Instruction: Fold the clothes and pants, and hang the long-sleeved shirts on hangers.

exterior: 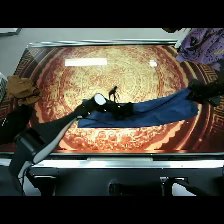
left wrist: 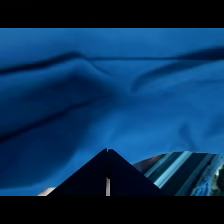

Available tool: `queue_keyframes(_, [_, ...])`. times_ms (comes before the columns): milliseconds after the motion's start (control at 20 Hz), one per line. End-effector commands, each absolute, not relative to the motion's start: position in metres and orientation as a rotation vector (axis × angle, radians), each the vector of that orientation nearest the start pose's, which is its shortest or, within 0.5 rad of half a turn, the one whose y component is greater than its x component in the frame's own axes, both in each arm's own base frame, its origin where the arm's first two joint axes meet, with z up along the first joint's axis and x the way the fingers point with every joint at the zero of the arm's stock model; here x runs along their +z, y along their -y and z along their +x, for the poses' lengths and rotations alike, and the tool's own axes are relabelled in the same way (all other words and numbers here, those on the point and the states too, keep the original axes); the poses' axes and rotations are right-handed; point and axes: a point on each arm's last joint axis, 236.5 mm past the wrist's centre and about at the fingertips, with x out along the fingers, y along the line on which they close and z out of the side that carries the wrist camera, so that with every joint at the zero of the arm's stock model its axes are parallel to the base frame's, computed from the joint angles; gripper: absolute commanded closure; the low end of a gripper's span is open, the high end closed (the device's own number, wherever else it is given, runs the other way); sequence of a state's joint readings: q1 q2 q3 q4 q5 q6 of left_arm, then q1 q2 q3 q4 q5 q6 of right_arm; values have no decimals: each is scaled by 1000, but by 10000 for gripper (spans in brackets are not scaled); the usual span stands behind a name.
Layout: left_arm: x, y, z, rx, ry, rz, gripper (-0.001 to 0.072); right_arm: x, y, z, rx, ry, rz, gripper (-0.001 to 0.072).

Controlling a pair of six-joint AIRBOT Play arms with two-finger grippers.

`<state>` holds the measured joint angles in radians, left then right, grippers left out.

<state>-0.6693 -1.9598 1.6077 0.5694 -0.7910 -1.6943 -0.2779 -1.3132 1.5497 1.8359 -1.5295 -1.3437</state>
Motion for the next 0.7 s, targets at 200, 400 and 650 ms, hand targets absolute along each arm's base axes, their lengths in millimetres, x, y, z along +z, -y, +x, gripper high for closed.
queue_keyframes(200, [-59,541,345,-686,-1403,-922,693,160,48,379,-176,-1189,537,684])
queue_keyframes(400, [-49,578,347,-771,-1368,-919,692,162,48,379,-175,-1183,535,684])
queue_keyframes(650, [-52,597,355,-800,-1360,-939,693,163,48,381,-175,-1175,535,684])
